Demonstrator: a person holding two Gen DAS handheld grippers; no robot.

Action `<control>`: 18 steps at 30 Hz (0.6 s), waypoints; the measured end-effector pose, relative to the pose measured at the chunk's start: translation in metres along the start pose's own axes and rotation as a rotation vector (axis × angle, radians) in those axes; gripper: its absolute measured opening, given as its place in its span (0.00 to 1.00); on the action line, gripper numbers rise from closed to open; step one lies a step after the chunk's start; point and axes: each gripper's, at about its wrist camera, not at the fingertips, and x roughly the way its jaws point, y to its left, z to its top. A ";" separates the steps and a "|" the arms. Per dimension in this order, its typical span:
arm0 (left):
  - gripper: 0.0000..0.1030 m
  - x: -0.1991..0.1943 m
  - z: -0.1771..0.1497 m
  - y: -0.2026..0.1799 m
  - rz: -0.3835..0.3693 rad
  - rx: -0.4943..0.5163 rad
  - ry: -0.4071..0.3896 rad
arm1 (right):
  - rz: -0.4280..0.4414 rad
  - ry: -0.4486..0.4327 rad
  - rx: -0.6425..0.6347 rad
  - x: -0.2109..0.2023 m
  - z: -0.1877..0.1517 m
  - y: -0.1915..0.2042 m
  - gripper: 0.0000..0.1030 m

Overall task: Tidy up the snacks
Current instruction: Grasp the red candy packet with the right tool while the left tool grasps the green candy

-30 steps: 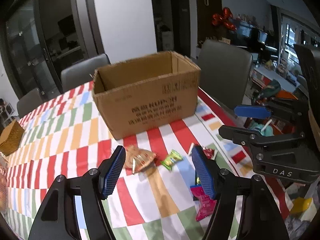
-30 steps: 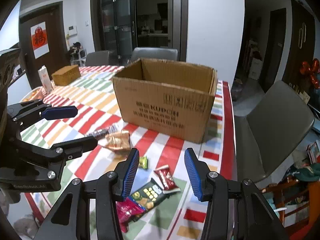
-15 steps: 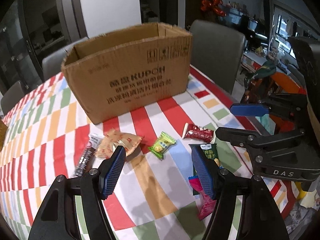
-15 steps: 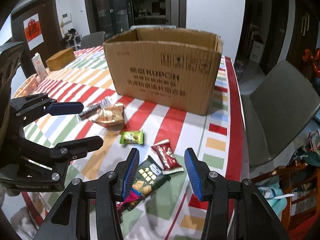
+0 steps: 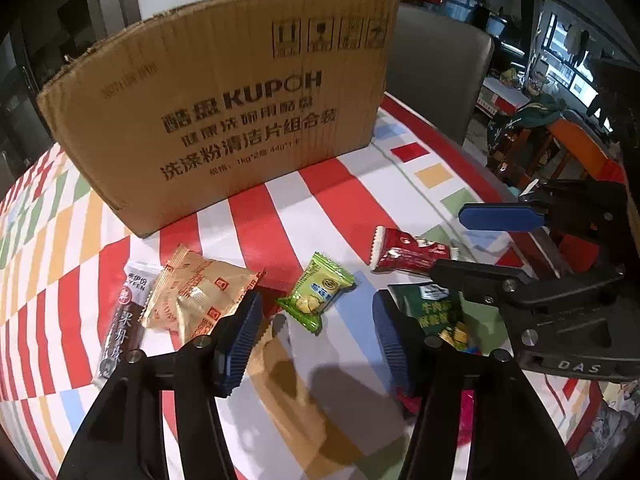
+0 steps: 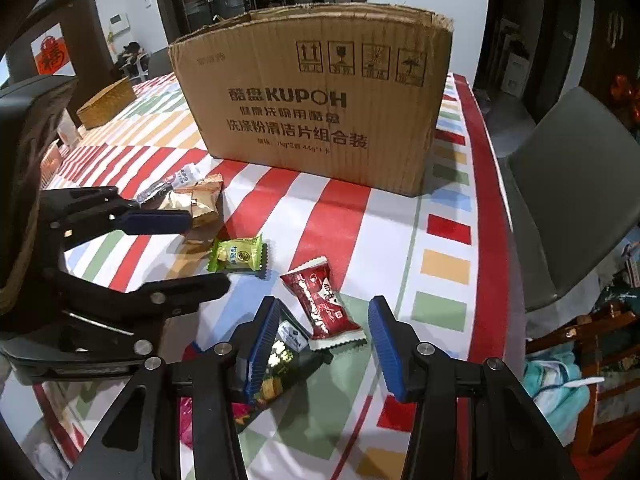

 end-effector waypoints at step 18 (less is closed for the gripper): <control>0.39 0.032 0.013 0.008 -0.011 -0.023 0.059 | 0.047 0.061 0.038 0.036 0.009 -0.003 0.34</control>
